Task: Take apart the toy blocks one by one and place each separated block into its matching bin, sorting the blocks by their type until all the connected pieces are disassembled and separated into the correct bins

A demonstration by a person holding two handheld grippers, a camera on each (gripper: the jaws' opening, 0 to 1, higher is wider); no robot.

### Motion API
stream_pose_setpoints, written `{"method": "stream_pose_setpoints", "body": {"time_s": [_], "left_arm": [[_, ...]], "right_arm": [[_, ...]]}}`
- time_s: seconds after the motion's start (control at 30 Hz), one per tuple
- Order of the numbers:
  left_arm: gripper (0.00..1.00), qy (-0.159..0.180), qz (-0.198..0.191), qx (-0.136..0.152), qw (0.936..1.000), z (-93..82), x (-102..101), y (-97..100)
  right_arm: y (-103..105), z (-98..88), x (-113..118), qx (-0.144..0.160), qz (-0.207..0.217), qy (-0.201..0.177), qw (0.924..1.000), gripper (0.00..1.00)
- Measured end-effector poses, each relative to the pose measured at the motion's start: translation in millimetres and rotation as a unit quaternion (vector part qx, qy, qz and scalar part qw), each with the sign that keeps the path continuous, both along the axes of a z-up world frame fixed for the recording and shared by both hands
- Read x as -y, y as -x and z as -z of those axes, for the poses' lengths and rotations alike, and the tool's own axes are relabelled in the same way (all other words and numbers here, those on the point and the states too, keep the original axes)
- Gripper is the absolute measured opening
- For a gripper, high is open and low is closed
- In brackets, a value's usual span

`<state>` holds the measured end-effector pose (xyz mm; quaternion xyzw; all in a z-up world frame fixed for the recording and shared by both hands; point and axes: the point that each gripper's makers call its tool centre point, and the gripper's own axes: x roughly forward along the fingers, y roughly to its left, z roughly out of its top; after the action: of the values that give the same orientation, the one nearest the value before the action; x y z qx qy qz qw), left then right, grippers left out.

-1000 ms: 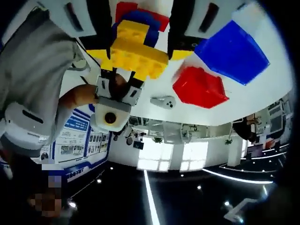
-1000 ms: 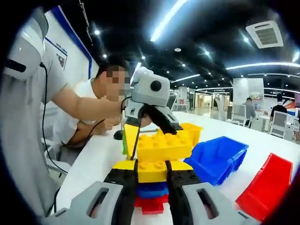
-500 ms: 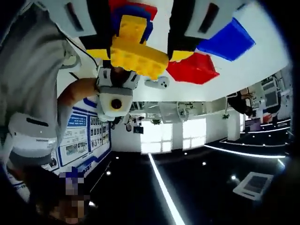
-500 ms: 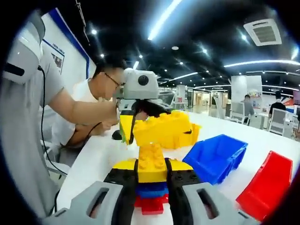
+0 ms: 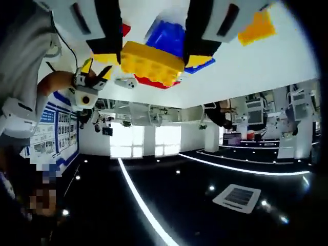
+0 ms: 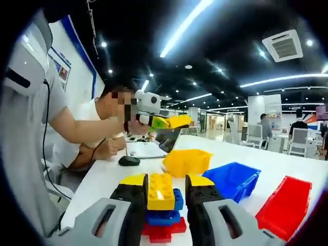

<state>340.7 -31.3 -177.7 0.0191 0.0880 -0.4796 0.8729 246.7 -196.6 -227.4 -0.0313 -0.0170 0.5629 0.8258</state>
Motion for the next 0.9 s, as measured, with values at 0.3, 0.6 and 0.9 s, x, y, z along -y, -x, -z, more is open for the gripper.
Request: {"method": "stream_pose_setpoints", "body": {"time_s": [0.3,0.6,0.9], "left_arm": [[0.48,-0.178,-0.115,-0.032,0.9769,44.6,-79.5,-55.3],[0.48,-0.3,-0.151,-0.107,0.9357,118.3,-112.0,-74.2],[0.63,-0.293,-0.152,-0.135,0.9343,128.1,-101.6,-62.3]], "right_arm": [[17.8,1.4,33.6,-0.005,0.029,-0.008,0.9995,0.29],[26.5,17.8,84.8,-0.029,0.081,0.001,0.9963,0.28],[19.4,21.8,88.7,-0.046,0.096,-0.01,0.9943,0.28]]}}
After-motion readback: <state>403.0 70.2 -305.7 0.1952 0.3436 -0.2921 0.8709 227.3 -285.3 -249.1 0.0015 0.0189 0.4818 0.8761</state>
